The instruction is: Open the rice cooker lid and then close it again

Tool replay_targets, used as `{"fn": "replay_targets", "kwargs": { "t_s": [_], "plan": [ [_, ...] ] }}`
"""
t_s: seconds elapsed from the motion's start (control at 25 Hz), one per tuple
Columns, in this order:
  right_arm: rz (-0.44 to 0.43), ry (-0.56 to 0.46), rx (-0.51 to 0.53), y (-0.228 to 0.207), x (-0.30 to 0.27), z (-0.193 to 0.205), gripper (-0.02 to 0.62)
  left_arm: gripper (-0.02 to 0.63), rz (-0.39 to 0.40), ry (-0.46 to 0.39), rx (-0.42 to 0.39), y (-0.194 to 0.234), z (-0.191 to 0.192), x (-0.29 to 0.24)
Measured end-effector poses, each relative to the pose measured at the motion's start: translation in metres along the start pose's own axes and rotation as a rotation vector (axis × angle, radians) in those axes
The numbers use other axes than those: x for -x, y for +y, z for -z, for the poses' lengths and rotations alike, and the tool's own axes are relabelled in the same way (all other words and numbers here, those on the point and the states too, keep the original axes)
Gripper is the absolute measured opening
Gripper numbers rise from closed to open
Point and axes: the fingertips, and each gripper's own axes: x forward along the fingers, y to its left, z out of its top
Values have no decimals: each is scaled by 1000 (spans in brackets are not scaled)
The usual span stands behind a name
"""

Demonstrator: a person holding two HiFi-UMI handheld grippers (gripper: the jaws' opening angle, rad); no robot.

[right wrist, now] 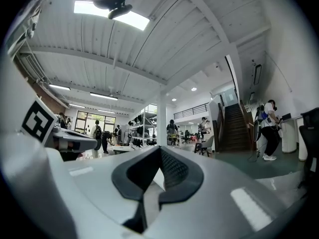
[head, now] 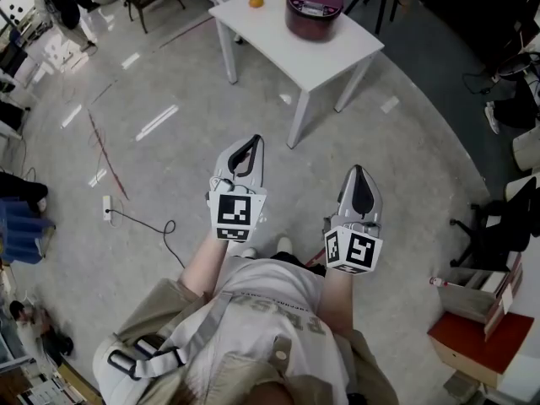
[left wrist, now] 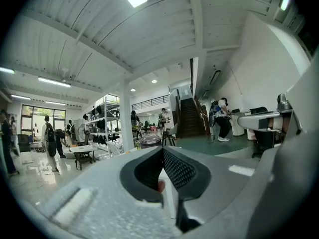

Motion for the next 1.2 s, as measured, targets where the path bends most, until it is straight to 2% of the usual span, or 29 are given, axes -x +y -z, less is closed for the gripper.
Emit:
{"fn": "replay_targets", "kwargs": {
  "t_s": [0.16, 0.2, 0.28, 0.4, 0.64, 0.92, 1.2],
  "plan": [
    [-40, -29, -87, -26, -13, -1, 2, 11, -11, -8, 8, -7, -7, -16],
    [-50, -33, -97, -32, -16, -2, 2, 52, -10, -9, 8, -9, -10, -19],
    [-78, -37, -117, -42, -23, -4, 123, 151, -15, -10, 9, -12, -15, -25],
    [-107, -41, -132, -52, -34, -6, 195, 227, -35, -15, 17, -13, -21, -32],
    [-152, -36, -151, -67, -45, -4, 239, 230, -71, 13, 9, -20, -22, -42],
    [-182, -25, -180, -85, -58, 2, 244, 230, -120, 33, -16, -20, -25, -49],
    [-182, 4, -219, -83, -82, 18, 244, 230, -137, 94, -24, -3, -8, -57]
  ]
}}
